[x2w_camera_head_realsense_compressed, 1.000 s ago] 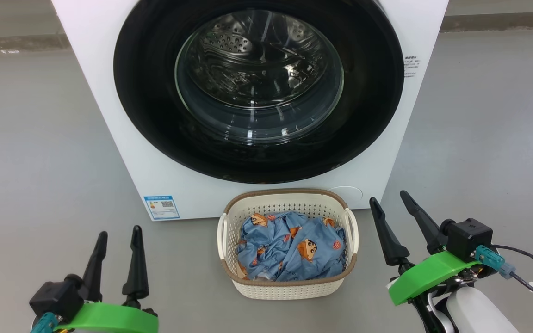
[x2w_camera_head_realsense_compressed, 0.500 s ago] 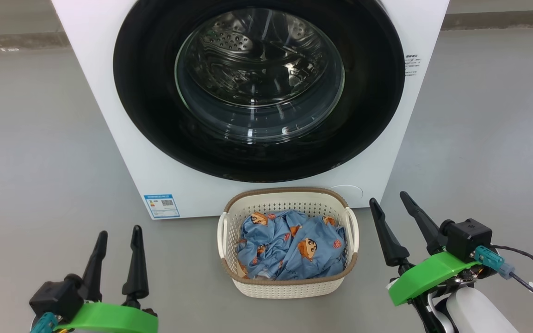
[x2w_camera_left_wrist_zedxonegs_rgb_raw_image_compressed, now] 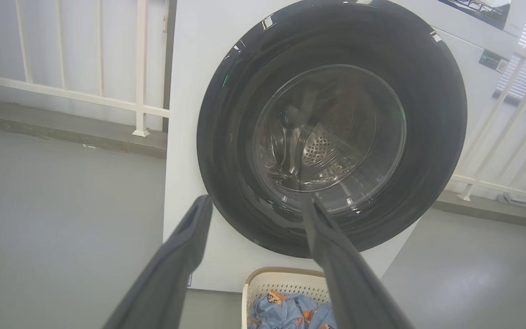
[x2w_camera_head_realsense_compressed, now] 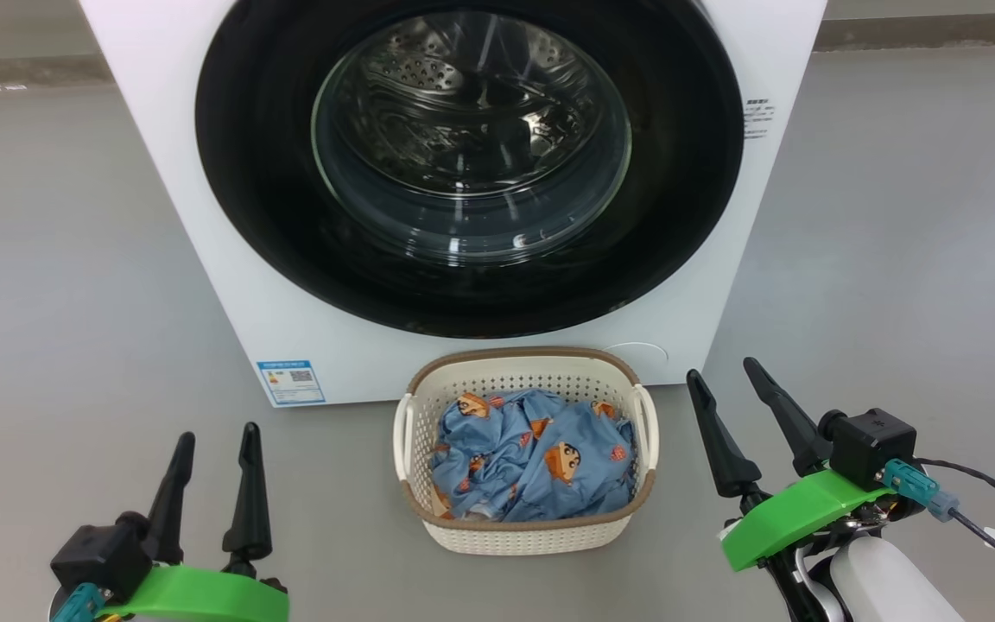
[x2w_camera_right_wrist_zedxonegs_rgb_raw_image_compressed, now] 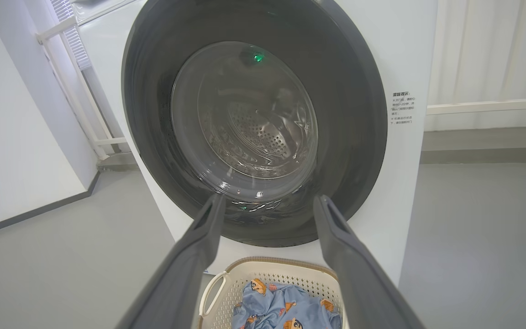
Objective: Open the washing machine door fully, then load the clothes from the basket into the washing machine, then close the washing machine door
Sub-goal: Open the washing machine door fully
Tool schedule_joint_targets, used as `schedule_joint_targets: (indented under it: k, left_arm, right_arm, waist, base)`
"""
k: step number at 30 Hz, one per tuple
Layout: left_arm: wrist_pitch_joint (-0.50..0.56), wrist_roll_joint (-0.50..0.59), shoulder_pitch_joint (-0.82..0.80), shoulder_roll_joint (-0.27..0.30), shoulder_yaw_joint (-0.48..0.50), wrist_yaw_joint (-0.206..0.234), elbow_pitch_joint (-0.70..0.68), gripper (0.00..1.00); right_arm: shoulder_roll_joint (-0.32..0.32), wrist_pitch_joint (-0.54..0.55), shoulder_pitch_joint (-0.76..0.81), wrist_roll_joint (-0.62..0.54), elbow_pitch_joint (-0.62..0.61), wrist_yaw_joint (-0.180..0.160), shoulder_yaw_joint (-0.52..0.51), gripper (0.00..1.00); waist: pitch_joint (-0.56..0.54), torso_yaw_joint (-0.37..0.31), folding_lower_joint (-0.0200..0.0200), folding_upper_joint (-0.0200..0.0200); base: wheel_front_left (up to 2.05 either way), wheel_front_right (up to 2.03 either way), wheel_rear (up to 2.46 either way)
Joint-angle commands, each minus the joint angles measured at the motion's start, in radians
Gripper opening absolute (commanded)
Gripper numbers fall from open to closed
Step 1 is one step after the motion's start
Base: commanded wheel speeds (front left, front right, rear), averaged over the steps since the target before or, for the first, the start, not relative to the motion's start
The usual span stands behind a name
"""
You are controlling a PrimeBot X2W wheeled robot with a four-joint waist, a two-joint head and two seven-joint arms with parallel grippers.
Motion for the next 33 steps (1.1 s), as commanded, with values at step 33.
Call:
schedule_joint_targets:
  k: [33]
  left_arm:
    - [-0.011,-0.024,-0.046,0.022,0.018,-0.005,-0.018,1.0]
  right_arm:
    - [0.006,-0.012,-0.039,-0.003,-0.018,0.006,0.009,1.0]
  waist:
    - [0.016,-0.001,0.0,0.0]
  base:
    - [0.66,0.66,-1.32]
